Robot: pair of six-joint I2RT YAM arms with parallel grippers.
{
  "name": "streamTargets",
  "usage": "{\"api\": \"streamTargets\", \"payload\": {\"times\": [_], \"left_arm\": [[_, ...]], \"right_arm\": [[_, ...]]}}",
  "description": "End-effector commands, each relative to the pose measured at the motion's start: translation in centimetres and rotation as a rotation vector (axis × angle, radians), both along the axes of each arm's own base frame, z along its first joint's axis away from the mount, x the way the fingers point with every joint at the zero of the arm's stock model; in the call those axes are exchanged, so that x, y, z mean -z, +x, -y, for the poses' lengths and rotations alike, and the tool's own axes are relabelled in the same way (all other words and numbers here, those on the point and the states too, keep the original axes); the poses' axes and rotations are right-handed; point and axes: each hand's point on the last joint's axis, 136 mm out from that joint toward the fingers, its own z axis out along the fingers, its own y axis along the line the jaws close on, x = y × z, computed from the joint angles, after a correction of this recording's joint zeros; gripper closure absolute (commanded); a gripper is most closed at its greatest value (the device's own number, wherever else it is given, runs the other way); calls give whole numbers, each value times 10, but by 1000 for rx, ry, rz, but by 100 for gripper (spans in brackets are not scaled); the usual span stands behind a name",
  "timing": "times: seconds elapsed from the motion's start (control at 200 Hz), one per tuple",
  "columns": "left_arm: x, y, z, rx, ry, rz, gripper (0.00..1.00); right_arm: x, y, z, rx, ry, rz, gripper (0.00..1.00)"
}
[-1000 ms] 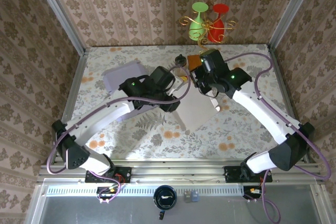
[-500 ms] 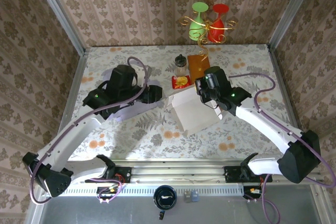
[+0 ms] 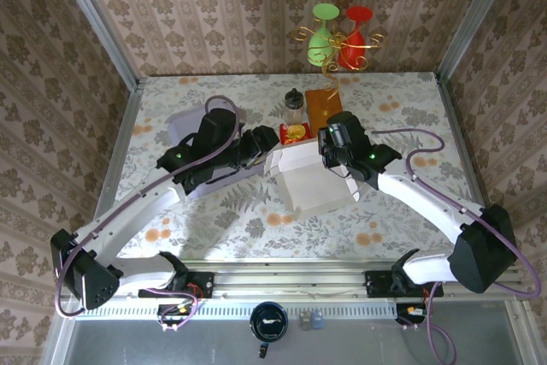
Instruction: Fold the paper box
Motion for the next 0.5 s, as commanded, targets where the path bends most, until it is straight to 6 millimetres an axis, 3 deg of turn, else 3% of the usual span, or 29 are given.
{"api": "streamTargets", "payload": {"times": [0.0, 0.245, 0.375, 0.495], "left_arm": [[1, 8, 7, -160, -156, -121, 39], [23, 3, -6, -276, -180, -223, 37], [39, 19, 3, -306, -243, -235, 36], [41, 35, 11, -300, -244, -217, 38]], "right_arm": [[1, -1, 5, 42, -7, -22, 100], [0, 0, 4, 39, 0, -29, 100], [0, -1, -1, 20, 12, -44, 100], [2, -5, -3, 6, 13, -69, 100]]}}
